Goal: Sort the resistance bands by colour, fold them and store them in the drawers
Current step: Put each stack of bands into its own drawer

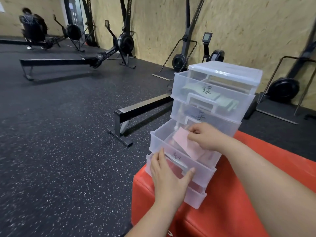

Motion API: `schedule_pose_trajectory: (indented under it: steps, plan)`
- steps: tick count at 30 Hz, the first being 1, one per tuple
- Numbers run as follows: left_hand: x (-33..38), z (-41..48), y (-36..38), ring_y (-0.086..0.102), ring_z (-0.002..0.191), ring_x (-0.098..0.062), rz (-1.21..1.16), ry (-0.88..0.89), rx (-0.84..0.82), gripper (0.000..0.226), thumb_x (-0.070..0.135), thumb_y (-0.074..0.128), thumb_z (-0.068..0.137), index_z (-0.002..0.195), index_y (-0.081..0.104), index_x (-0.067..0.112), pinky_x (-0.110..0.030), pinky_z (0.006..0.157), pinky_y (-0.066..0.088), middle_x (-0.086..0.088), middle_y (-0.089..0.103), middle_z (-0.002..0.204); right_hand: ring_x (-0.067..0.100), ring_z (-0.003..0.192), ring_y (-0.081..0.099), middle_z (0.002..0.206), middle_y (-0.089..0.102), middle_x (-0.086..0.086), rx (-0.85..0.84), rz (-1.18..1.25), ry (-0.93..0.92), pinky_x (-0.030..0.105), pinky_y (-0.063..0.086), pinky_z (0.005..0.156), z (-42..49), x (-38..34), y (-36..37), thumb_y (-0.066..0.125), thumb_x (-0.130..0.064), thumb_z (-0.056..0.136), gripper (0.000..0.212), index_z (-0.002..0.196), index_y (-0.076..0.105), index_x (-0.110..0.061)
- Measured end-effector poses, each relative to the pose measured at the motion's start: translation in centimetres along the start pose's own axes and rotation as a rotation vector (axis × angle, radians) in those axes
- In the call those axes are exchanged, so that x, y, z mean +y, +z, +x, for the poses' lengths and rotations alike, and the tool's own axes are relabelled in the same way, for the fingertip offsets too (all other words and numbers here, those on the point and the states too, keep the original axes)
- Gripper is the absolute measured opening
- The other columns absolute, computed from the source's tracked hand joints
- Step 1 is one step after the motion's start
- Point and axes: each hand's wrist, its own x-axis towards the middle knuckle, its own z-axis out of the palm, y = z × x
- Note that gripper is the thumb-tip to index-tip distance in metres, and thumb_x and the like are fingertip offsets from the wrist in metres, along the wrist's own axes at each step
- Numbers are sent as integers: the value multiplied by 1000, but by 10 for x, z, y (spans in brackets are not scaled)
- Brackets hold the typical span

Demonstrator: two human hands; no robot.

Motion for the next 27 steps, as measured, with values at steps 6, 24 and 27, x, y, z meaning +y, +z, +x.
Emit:
schedule_pose_trajectory:
  steps: [6, 24, 27]
  plan:
    - [-3, -2, 5, 16, 157, -18, -13, 15, 26, 127, 75, 82, 69, 166, 15, 28, -36, 130, 15, 10, 14, 161, 20, 73, 59, 81, 65, 3, -233, -136, 51, 45, 53, 74, 12, 18, 29, 62, -40, 80, 31, 91, 66, -11]
    - [6, 5, 8, 25, 153, -26, 104, -9, 36, 126, 82, 77, 69, 166, 20, 25, -47, 128, 24, -3, 27, 160, 21, 115, 67, 126, 72, -3, 41, -322, -93, 32, 51, 100, -17, 12, 14, 51, -18, 103, 34, 127, 72, -29]
    - [18, 15, 11, 23, 155, -29, 176, -17, 6, 127, 82, 76, 70, 166, 21, 20, -46, 126, 22, -9, 29, 163, 10, 105, 70, 107, 76, -11, 298, -57, -138, 31, 53, 98, -52, 18, 1, 52, -7, 98, 36, 113, 76, -29]
